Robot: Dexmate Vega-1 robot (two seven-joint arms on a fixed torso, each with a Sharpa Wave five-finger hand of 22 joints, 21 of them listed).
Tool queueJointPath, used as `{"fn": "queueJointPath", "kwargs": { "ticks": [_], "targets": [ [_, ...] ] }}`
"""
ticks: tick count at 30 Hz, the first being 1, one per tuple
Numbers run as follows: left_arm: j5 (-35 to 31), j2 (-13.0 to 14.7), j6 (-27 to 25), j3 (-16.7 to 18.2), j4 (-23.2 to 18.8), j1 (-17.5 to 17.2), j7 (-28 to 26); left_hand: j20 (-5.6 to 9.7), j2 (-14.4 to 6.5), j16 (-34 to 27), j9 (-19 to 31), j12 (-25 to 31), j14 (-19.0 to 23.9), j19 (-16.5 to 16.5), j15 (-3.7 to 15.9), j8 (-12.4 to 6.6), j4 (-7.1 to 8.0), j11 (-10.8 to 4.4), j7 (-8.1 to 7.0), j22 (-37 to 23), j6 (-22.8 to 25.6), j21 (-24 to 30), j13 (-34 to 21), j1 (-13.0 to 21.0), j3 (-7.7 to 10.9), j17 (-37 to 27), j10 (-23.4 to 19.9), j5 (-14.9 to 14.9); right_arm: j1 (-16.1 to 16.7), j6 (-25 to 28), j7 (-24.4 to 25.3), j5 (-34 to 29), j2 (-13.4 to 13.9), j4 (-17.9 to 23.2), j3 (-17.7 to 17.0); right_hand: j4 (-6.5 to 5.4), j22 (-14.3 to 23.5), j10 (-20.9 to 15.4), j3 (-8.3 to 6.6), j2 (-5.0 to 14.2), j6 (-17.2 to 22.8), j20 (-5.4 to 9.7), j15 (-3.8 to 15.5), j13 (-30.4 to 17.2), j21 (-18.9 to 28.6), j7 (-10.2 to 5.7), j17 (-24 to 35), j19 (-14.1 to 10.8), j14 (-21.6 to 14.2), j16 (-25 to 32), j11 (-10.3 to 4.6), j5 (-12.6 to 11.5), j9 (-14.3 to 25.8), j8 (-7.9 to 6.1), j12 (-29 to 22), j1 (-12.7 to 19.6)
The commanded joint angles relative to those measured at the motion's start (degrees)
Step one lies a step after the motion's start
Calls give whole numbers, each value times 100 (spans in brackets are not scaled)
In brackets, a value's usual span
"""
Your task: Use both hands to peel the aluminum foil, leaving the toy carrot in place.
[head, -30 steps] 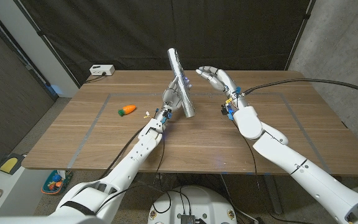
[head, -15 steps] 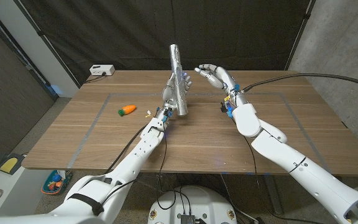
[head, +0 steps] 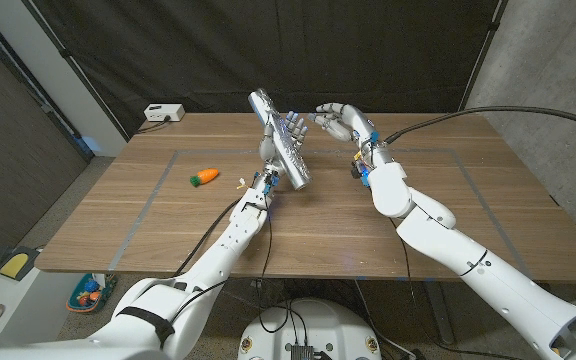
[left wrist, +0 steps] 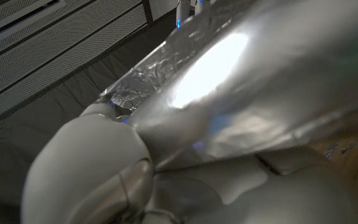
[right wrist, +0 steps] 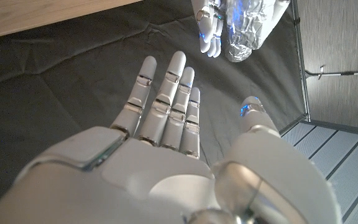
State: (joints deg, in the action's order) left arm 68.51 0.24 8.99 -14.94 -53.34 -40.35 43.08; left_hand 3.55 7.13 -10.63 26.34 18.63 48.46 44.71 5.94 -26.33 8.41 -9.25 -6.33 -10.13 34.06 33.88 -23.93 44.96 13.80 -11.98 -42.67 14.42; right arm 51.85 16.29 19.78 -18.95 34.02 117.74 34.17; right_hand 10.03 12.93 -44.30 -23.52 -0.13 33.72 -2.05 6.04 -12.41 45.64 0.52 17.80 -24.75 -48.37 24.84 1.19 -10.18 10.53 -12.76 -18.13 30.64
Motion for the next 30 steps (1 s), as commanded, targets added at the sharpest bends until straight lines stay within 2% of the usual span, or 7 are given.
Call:
{"fn": "queueJointPath", "kwargs": {
  "ticks": [1,5,11,14,18,21,30],
  "targets": [
    [49,-156,1,104,28,7,-12,-56,-44,-12,-31,-17,-59,-21,597,58,25,72,-36,-12,-81,-46,35,-135,-63,-5,-22,40,-176,852,-168,-564,-16,336,388,4,66,-130,71,-63,121,2,204,-40,98,-26,122,-34,-86,144,-64,-38,26,-44,-39,134],
    [-10,-152,69,95,64,30,22,-79,-94,-7,-64,-31,-99,-72,593,100,57,88,-49,-14,-126,-82,68,-213,-86,-8,-11,55,-236,867,-282,-581,9,351,448,-7,115,-225,129,-126,237,8,231,-60,155,-73,246,-14,-145,298,-96,-60,29,-60,-55,240],
    [-68,-147,137,88,82,51,26,-114,192,1,-182,-72,-174,-80,599,204,69,84,-98,0,-185,-164,166,-512,-357,12,15,55,-355,1027,-493,-677,29,364,585,-23,237,-458,217,-146,480,66,349,-108,321,-87,561,-31,-300,687,-145,-95,36,-81,-103,512],
    [-77,-155,147,90,83,54,5,-116,226,2,-203,-78,-186,-78,602,222,65,74,-87,0,-197,-179,184,-554,-403,15,19,61,-416,1222,-541,-881,23,398,699,-42,347,-612,312,-198,580,129,410,-152,478,-99,831,-71,-353,992,-164,-114,41,-63,-132,704],
    [-90,-161,158,90,83,59,-37,-118,240,4,-221,-83,-203,-69,594,235,60,84,-89,0,-200,-189,201,-586,-438,18,19,69,-546,1618,-678,-1317,13,473,936,-85,416,-674,414,-256,647,157,432,-182,580,-96,987,-115,-337,1150,-156,-111,45,-59,-142,707],
    [-93,-168,154,91,92,69,-67,-119,238,4,-232,-86,-209,-68,589,243,57,93,-86,-1,-204,-196,210,-600,-454,19,20,75,-678,2069,-805,-1866,-47,525,1227,-191,502,-692,621,-391,693,163,430,-222,694,-95,1171,-129,-289,1323,-157,-109,47,-37,-129,533],
    [-105,-185,141,99,208,137,-66,-115,189,-3,-269,-94,-219,-62,615,257,43,70,-73,-4,-181,-221,247,-622,-485,21,16,107,-950,2741,-1219,-3001,-274,404,1777,-254,589,-703,754,-422,757,179,421,-260,805,-121,1349,-126,-213,1483,-149,-141,50,-22,-112,448]
  ]
}}
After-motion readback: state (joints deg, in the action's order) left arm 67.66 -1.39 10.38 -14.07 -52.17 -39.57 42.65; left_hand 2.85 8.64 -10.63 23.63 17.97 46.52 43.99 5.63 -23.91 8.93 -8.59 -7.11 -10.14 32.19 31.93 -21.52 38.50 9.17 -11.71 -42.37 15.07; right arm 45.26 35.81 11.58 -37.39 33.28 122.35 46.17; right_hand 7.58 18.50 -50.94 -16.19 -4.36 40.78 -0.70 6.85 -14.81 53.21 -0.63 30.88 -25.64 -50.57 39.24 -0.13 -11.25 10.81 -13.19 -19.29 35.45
